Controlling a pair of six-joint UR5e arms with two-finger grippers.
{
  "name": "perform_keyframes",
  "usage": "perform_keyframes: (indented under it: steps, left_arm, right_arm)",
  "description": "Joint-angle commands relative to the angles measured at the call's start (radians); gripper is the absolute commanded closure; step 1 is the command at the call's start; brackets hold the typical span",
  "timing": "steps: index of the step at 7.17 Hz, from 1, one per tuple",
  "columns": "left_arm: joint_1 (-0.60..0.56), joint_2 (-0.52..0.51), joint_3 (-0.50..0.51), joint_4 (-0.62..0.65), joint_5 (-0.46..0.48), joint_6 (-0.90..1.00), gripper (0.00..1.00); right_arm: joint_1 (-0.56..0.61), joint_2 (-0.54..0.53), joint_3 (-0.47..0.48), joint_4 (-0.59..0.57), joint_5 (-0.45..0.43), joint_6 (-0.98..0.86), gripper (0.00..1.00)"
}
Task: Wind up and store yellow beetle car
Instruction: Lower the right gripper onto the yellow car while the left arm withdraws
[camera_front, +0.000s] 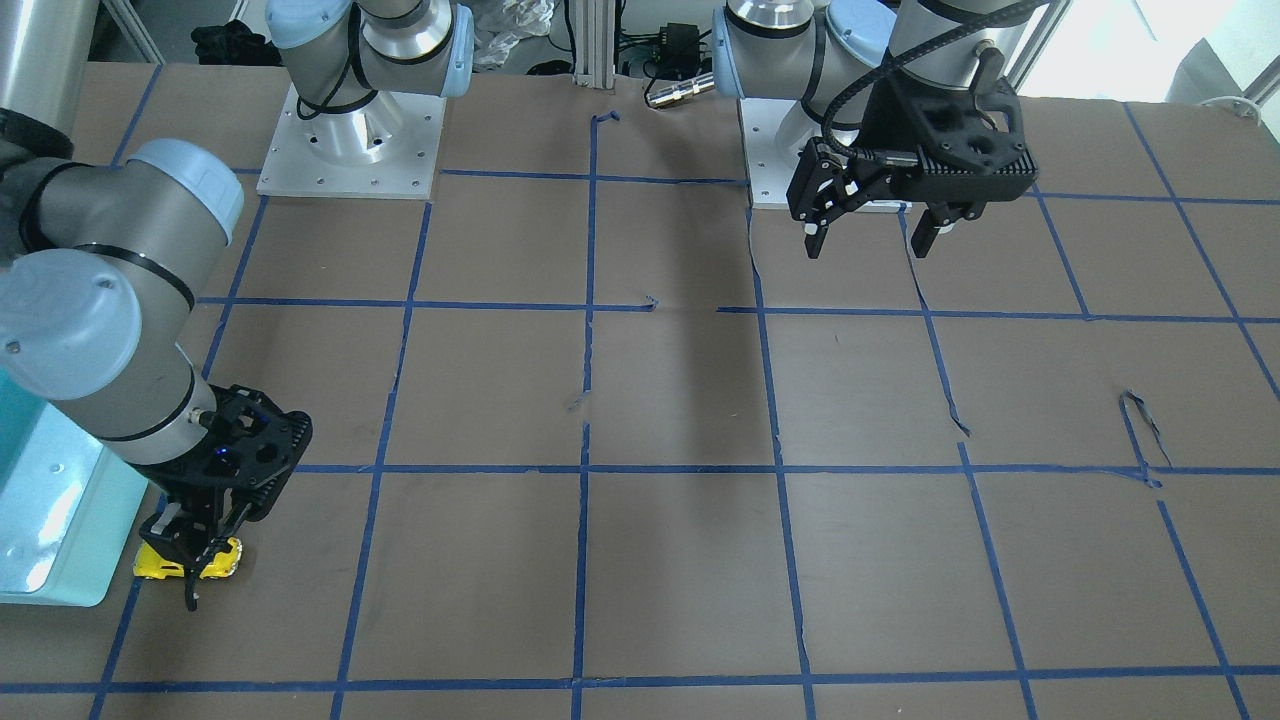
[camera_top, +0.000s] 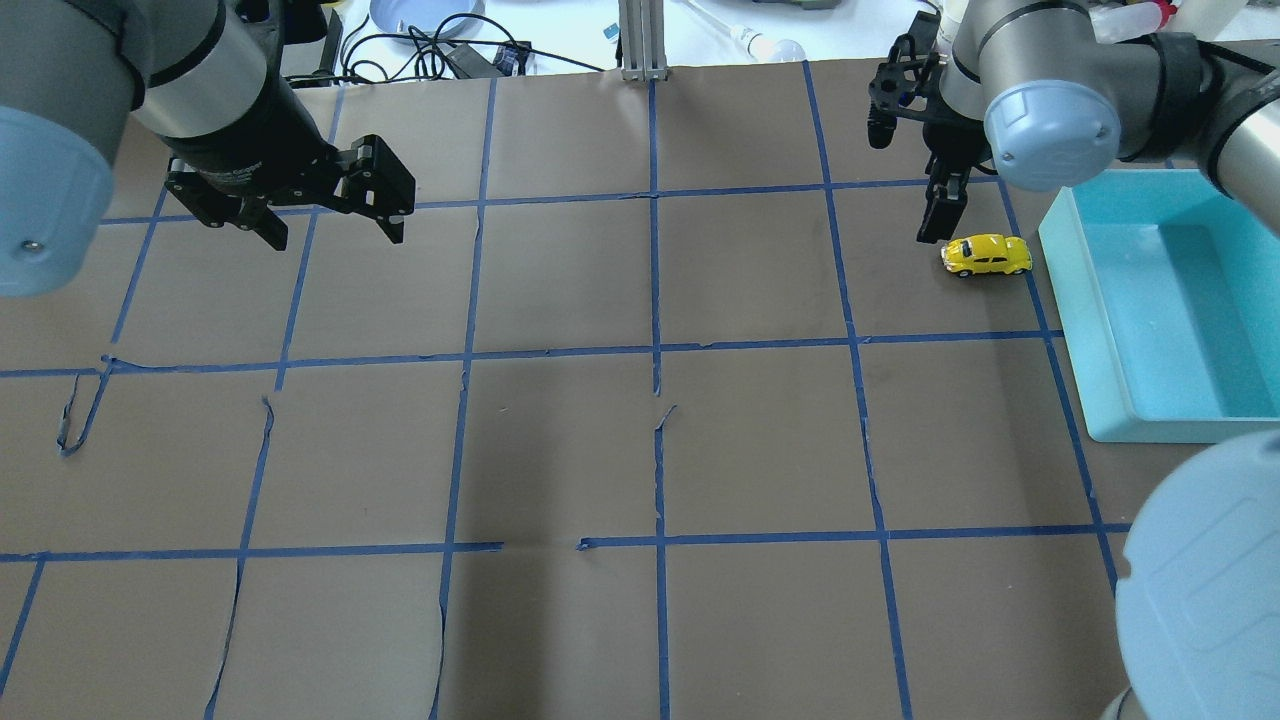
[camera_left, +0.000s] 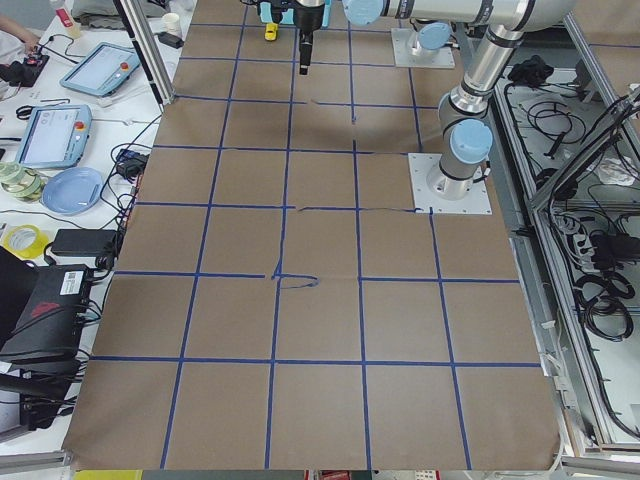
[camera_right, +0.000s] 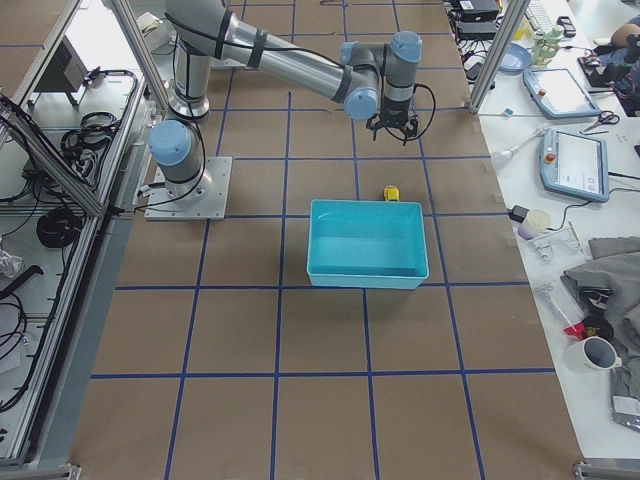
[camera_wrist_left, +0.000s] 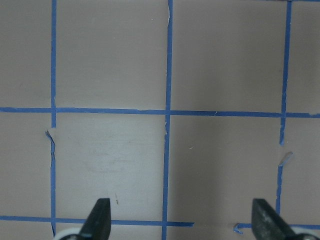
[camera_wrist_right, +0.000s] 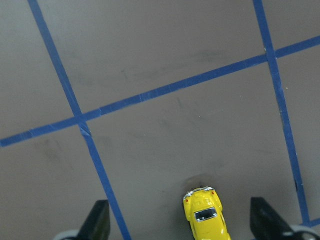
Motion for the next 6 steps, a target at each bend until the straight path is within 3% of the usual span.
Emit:
perform_keyframes:
  steps: [1, 4, 6]
  left_arm:
    - [0.017, 0.019, -0.003, 0.001, -0.002, 0.000, 0.00]
    - [0.051, 0.019, -0.007, 0.040, -0.004, 0.016, 0.00]
    - [0.051, 0.019, -0.009, 0.042, -0.004, 0.016, 0.00]
  right_arm:
    - [-0.057, 0.048, -0.010, -0.045, 0.005, -0.161, 0.00]
    - [-0.087, 0.120, -0.003, -0.091, -0.008, -0.412, 0.00]
    - [-0.132, 0.145, 0.004, -0.102, -0.015, -0.487, 0.00]
